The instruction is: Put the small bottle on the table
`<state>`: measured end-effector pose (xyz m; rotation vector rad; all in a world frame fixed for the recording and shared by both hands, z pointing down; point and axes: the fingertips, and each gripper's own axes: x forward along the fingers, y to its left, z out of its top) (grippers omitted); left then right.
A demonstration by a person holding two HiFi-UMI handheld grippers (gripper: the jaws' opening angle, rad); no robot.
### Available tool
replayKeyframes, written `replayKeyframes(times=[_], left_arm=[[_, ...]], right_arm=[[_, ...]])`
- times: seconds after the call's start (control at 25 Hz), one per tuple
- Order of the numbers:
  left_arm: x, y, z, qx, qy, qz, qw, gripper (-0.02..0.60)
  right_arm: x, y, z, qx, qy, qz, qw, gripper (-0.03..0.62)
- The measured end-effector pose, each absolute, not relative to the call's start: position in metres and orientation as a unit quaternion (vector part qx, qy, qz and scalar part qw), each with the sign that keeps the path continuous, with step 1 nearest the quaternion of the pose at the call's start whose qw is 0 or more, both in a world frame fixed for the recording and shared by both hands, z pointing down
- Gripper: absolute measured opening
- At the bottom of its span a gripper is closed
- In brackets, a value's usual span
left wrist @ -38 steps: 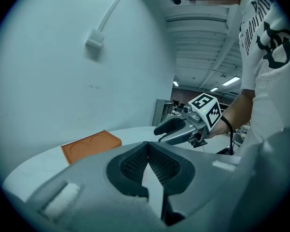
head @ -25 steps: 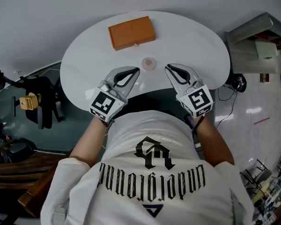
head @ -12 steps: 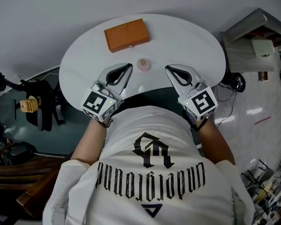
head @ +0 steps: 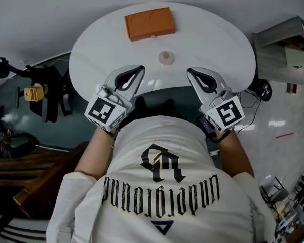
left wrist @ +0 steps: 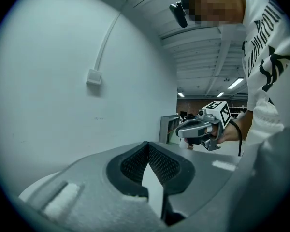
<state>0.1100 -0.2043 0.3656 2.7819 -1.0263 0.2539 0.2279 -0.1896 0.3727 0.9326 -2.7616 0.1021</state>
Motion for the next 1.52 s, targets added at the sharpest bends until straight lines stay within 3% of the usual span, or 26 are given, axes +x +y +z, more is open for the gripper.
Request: replayKeyframes(times=[0.52, 1.52], left_arm=[[0.057, -0.169, 0.365, 0.938, -0.326, 0.092, 0.075, 0.008], [-0.118, -0.005, 0.363, 0.949, -0.301, 0.064, 0.066, 0.008]], right_arm=[[0.178, -0.155, 0.372, 0.327, -0.937, 0.036, 0.119, 0.002], [0.030, 0.012, 0.354, 0.388, -0.913, 0.016, 0.124, 0.002]])
